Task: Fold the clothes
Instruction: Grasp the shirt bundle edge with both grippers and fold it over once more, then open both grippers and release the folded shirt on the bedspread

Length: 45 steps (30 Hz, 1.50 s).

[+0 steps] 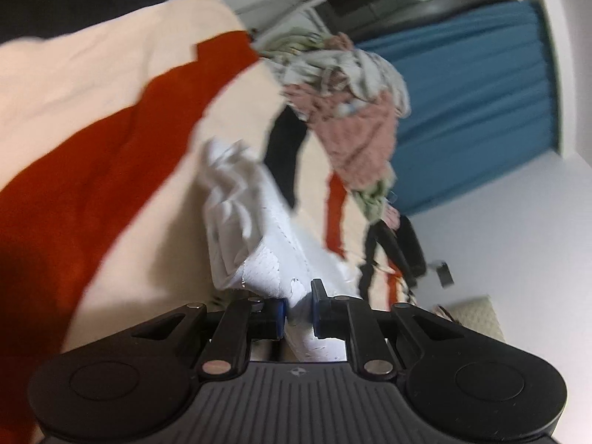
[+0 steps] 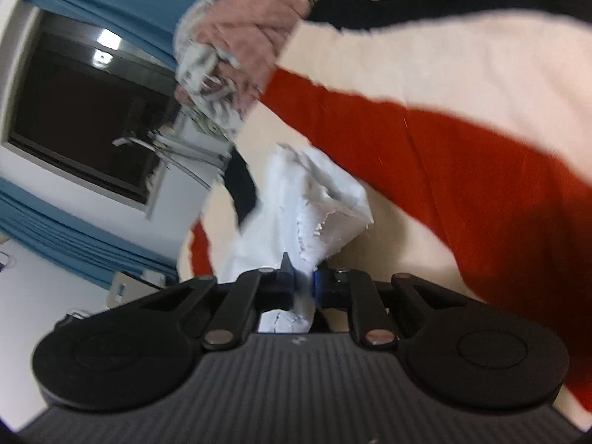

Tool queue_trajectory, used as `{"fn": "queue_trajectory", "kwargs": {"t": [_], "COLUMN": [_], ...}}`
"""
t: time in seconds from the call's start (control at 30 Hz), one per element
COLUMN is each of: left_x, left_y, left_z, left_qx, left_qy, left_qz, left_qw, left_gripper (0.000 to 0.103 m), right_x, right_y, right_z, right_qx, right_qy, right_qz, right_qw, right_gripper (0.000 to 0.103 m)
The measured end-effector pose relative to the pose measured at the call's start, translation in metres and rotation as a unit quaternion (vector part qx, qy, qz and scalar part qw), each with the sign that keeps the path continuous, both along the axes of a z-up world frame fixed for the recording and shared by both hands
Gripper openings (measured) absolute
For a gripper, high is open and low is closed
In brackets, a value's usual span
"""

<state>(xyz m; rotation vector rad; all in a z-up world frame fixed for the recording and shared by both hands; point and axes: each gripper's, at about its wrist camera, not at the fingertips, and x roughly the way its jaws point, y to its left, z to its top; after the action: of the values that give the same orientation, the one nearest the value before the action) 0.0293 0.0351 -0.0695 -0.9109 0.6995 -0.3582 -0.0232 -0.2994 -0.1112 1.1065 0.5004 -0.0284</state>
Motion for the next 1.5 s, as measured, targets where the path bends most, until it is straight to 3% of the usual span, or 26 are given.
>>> {"fn": "queue_trajectory", "kwargs": {"t": [0.17, 0.3, 0.43, 0.53, 0.67, 0.8, 0.9, 0.97, 1.1, 1.2, 1.27, 1.37, 1.5], "left_x": [-0.011, 0.006, 0.042, 0.081, 0.159, 0.220, 0.248, 0.257, 0.261, 0.252, 0.242, 0.230, 0.213], "left_y": [-0.031, -0.073, -0.127, -0.174, -0.222, -0.263, -0.286, -0.298, -0.313, -0.309, -0.304, -0.303, -0.305], "left_z": [0.043, 0.066, 0.089, 0.104, 0.111, 0.127, 0.130, 0.118, 0.048, -0.026, -0.057, -0.058, -0.022], "left_qx": [-0.025, -0.011, 0.056, 0.105, 0.115, 0.121, 0.100, 0.106, 0.166, 0.215, 0.232, 0.261, 0.288], "left_qy": [0.009, 0.026, 0.021, -0.001, 0.007, -0.074, -0.121, -0.144, -0.130, -0.069, -0.046, -0.062, -0.079], "left_qz": [-0.051, -0.097, -0.132, -0.167, -0.170, -0.154, -0.141, -0.130, -0.132, -0.159, -0.170, -0.191, -0.216], "left_qw": [0.9983, 0.9949, 0.9895, 0.9804, 0.9787, 0.9777, 0.9775, 0.9751, 0.9685, 0.9610, 0.9566, 0.9444, 0.9297], "left_gripper": [0.014, 0.015, 0.015, 0.015, 0.014, 0.014, 0.014, 0.014, 0.014, 0.014, 0.014, 0.018, 0.039], "right_x": [-0.050, -0.080, -0.032, 0.007, 0.060, 0.112, 0.136, 0.147, 0.163, 0.166, 0.163, 0.148, 0.139], "right_y": [-0.027, -0.057, -0.098, -0.129, -0.171, -0.212, -0.226, -0.230, -0.231, -0.229, -0.225, -0.211, -0.200], "right_z": [0.043, 0.067, 0.081, 0.091, 0.104, 0.117, 0.134, 0.138, 0.088, 0.020, -0.020, -0.044, -0.018], "right_qx": [0.024, 0.018, 0.002, -0.010, -0.026, -0.042, -0.087, -0.119, -0.151, -0.129, -0.108, -0.102, -0.127], "right_qy": [-0.044, -0.076, -0.077, -0.077, -0.077, -0.077, -0.131, -0.162, -0.117, -0.016, 0.053, 0.100, 0.129], "right_qz": [-0.033, -0.058, -0.063, -0.066, -0.070, -0.073, -0.089, -0.098, -0.088, -0.063, -0.044, -0.023, -0.005], "right_qw": [0.998, 0.995, 0.995, 0.995, 0.994, 0.993, 0.983, 0.975, 0.978, 0.989, 0.992, 0.989, 0.983], "right_gripper": [0.013, 0.013, 0.013, 0.013, 0.013, 0.013, 0.013, 0.013, 0.012, 0.012, 0.012, 0.014, 0.014]}}
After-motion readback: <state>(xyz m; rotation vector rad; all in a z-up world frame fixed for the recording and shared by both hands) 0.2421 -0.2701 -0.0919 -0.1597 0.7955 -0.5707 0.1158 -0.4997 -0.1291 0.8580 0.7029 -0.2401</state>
